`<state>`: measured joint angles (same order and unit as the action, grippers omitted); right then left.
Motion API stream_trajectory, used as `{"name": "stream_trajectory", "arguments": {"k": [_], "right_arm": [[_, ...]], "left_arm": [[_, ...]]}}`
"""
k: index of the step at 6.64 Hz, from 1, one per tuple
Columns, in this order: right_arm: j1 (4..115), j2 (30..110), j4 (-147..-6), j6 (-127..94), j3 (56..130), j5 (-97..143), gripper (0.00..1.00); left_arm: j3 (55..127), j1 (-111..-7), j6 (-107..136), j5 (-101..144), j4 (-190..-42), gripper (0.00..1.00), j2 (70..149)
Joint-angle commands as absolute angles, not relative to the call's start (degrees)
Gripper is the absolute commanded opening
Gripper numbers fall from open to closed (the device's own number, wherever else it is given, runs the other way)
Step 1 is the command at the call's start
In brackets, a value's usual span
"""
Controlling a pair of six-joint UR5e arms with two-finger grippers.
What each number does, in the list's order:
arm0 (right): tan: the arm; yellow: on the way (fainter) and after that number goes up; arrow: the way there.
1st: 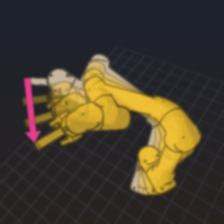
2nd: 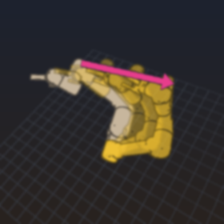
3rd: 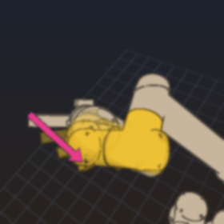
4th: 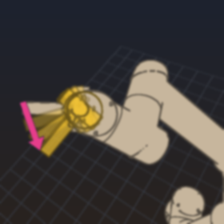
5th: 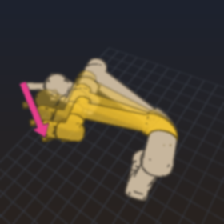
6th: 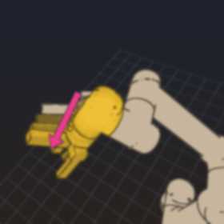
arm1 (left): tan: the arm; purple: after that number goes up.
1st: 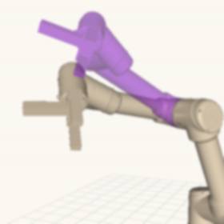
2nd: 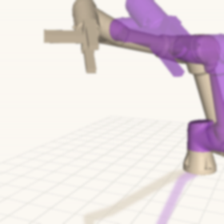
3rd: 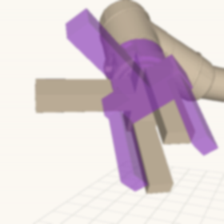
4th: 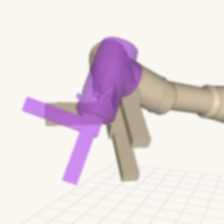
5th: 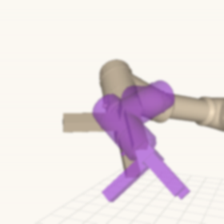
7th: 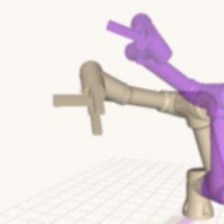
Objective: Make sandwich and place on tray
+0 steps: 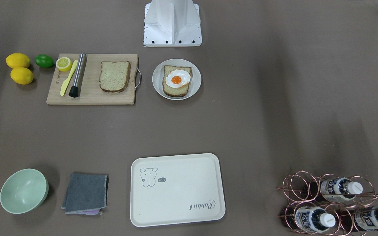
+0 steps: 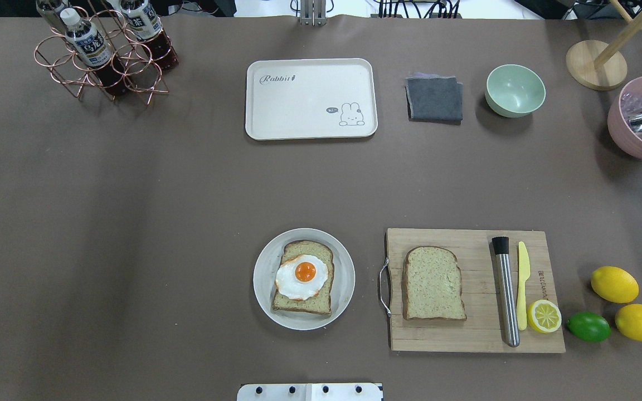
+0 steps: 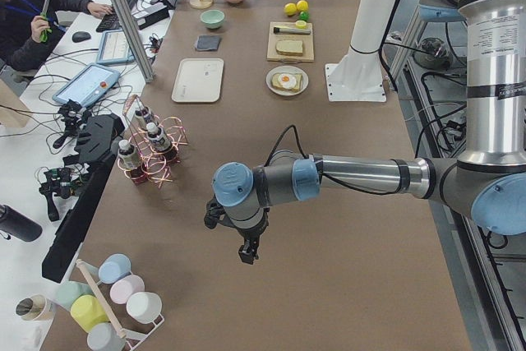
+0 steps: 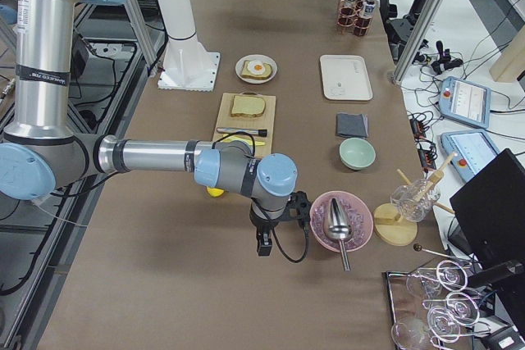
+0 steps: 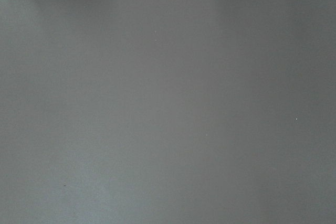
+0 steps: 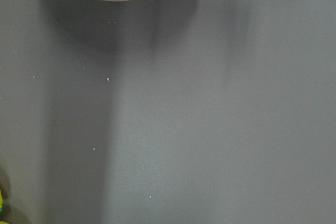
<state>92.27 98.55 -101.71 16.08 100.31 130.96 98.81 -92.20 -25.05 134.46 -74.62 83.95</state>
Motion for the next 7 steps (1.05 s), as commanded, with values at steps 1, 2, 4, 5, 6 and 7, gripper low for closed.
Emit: {"name": "stream_trajectory", "arguments": {"k": [1,2,4,5,6,7], "right_arm": [[92.11,98.53,-101.60,16.08,100.28,130.96,1.00],[92.11,98.53,-101.60,16.17,100.28,130.96,1.00],[92.11,98.53,-101.60,16.17,100.28,130.96,1.00],[92.11,98.53,-101.60,16.17,100.28,130.96,1.00],[92.11,98.96,-101.51,16.26,100.37,130.96,1.00],[92.11,99.05,-101.51,16.26,100.28,130.96,1.00]], "left_arm": [[98.70,-92.20,-25.05,134.47,-74.62,0.99,83.76],[98.70,-92.20,-25.05,134.47,-74.53,0.99,83.76],[98.96,-92.20,-25.05,134.38,-74.36,0.99,83.67],[98.88,-92.20,-25.05,134.38,-74.44,0.99,83.67],[99.49,-92.20,-25.14,134.38,-74.36,0.99,83.93],[99.32,-92.11,-25.05,134.38,-74.36,0.99,84.54]]}}
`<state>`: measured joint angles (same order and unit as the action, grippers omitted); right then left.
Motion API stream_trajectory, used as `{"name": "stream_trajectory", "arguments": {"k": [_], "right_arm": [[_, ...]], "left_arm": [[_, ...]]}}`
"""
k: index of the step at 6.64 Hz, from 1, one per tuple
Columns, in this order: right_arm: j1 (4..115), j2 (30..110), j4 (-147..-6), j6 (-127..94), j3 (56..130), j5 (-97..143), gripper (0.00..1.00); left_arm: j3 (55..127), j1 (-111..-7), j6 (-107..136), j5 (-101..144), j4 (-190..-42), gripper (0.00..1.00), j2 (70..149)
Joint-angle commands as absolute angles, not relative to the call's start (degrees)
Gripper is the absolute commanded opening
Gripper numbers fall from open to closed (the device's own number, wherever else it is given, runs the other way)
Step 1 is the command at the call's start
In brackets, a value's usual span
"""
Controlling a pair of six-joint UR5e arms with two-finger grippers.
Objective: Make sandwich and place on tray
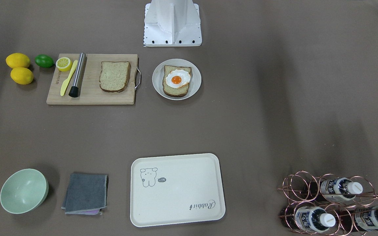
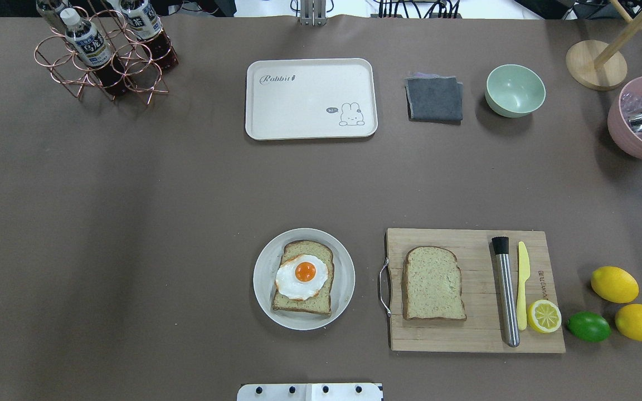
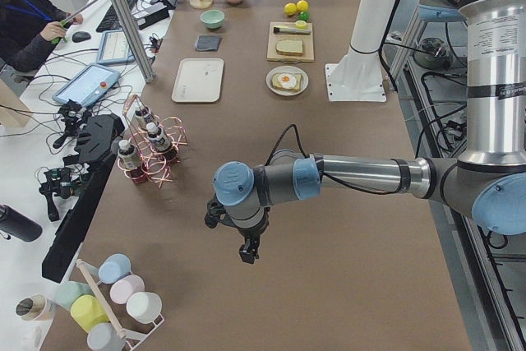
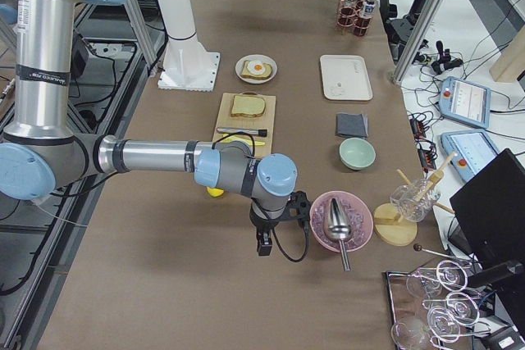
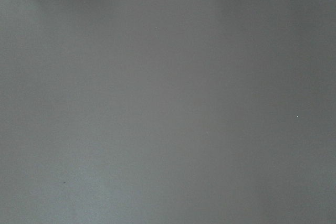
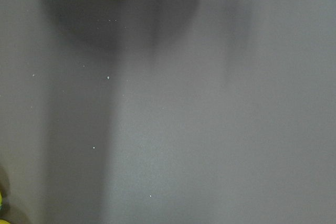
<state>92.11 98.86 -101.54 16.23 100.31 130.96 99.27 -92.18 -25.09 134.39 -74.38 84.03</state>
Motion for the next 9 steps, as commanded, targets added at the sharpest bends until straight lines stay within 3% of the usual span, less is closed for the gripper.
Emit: {"name": "stream_trajectory", "arguments": {"k": [1,5,9], "right_arm": [[92.11,99.23,-101.51,16.35,100.28,131.74,1.00],[92.11,98.62,-99.25,16.26,100.89,139.73,1.00],[92.46,99.05,-78.08,7.53,101.69,139.48,1.00]], "left_arm": [[99.40,-92.11,-24.96,134.30,-74.27,0.99,85.94],[100.27,-93.24,-24.96,134.47,-76.88,0.99,89.81],[100.81,-92.64,-18.51,138.69,-94.87,0.99,90.00]]}}
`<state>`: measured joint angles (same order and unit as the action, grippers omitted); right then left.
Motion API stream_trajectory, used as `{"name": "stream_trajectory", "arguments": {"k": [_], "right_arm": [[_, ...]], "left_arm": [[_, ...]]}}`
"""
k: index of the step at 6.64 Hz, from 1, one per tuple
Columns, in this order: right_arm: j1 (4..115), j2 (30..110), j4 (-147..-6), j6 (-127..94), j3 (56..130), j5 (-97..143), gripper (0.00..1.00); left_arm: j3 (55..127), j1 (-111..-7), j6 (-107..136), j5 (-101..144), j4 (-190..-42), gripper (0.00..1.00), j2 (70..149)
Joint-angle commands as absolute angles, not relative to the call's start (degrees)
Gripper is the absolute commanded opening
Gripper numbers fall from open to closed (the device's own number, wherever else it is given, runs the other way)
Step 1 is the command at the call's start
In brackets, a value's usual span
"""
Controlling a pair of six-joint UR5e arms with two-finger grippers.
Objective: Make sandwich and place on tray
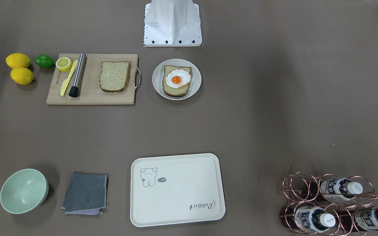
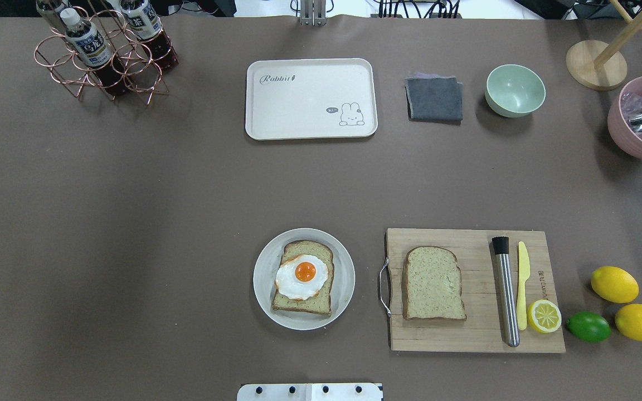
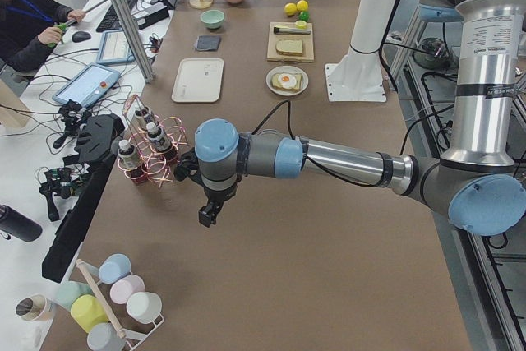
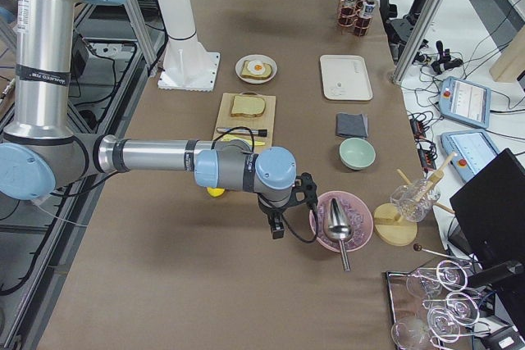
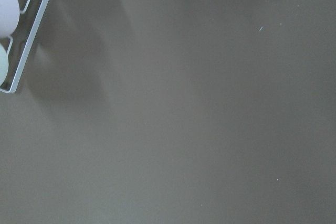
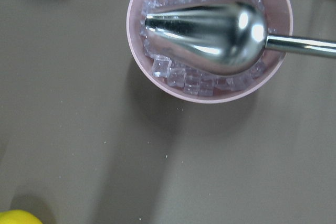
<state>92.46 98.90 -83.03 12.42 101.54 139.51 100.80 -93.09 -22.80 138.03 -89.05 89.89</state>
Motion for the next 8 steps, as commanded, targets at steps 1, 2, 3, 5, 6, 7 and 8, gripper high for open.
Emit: {"name": "stream_trajectory", "arguments": {"k": [1,2,3,5,6,7,8], "right_arm": [[92.46,98.53,-76.39,6.43,101.60,140.00,1.00],[91.85,98.35,-76.38,6.33,101.78,141.66,1.00],[90.98,98.44,-76.38,5.89,101.43,144.03,0.99],[86.25,98.44,-74.46,-6.25,102.56,143.09,1.00],[81.26,99.05,-67.83,-18.68,104.74,137.00,0.99],[75.12,99.40,-61.15,-30.38,105.11,134.15,0.99],[70.27,99.40,-56.47,-38.59,105.38,131.69,0.99]], "left_arm": [[100.55,-89.33,-15.06,138.60,-101.36,0.99,90.44],[101.42,-86.77,-7.11,138.78,-102.99,0.98,90.35],[103.34,-82.57,1.76,137.30,-107.10,0.99,88.96],[104.58,-72.90,19.94,135.79,-114.49,0.99,89.03],[106.77,-68.60,28.22,135.62,-116.78,0.98,88.95],[110.44,-62.46,37.61,131.00,-118.72,0.98,88.95],[113.26,-54.92,45.54,125.48,-119.26,0.98,89.38]]}}
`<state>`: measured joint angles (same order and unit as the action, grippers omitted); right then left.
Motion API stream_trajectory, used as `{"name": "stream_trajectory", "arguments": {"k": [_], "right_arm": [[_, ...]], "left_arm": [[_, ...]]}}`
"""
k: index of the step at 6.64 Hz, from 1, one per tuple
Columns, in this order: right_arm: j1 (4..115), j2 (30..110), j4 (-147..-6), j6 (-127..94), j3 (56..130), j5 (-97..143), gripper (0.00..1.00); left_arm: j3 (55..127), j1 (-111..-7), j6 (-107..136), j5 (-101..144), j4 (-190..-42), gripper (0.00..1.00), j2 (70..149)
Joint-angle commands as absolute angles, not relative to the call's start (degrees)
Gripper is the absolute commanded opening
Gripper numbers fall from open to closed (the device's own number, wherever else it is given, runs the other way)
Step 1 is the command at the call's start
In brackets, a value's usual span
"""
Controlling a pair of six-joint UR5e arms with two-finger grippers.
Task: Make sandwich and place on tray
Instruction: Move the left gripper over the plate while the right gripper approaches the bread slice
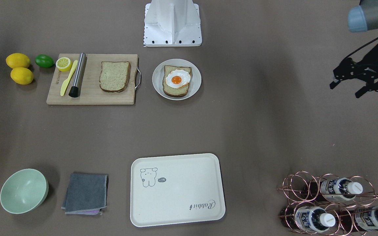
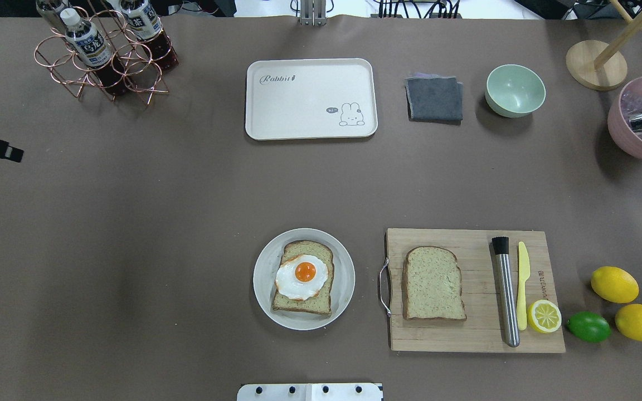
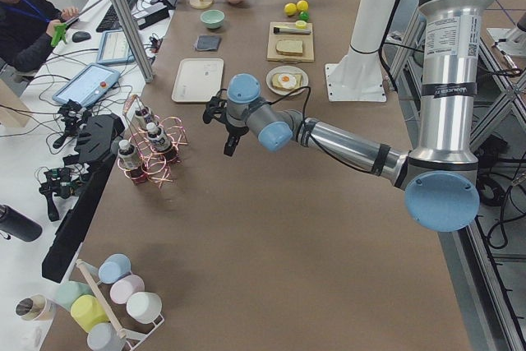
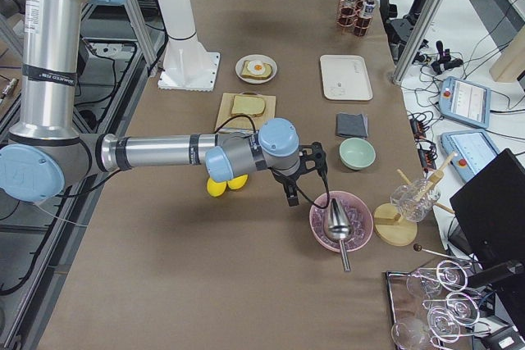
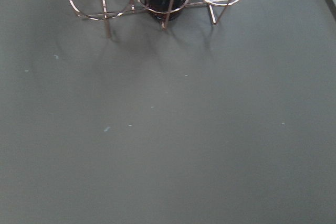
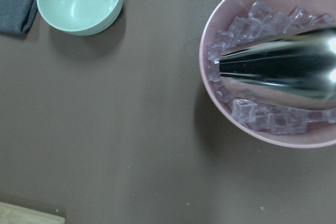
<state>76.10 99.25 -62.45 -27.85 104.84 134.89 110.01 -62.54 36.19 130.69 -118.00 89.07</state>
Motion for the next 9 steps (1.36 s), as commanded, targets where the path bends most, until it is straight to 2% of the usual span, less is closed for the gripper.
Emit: {"name": "stream_trajectory", "arguments": {"k": [1,3,5,8,9], "right_arm": [[64.92,99.14,-54.42,-45.20,106.51,128.01,0.99],[50.18,98.35,-54.49,-61.19,113.61,119.05,0.99],[42.40,93.62,-54.67,-71.25,115.75,115.67,0.99],[29.31,92.37,-53.97,-78.30,117.60,104.53,0.98],[25.79,93.42,-49.18,-82.05,117.08,102.94,0.96]], "left_arm": [[114.51,-50.32,51.18,122.72,-119.27,0.98,90.78],[114.52,-40.92,61.12,114.30,-119.09,0.98,96.30],[114.00,-31.77,69.23,106.91,-119.00,0.98,101.49],[113.03,-29.27,69.43,103.62,-118.92,0.98,102.74],[112.59,-29.27,69.43,103.62,-118.92,0.98,103.27]]}}
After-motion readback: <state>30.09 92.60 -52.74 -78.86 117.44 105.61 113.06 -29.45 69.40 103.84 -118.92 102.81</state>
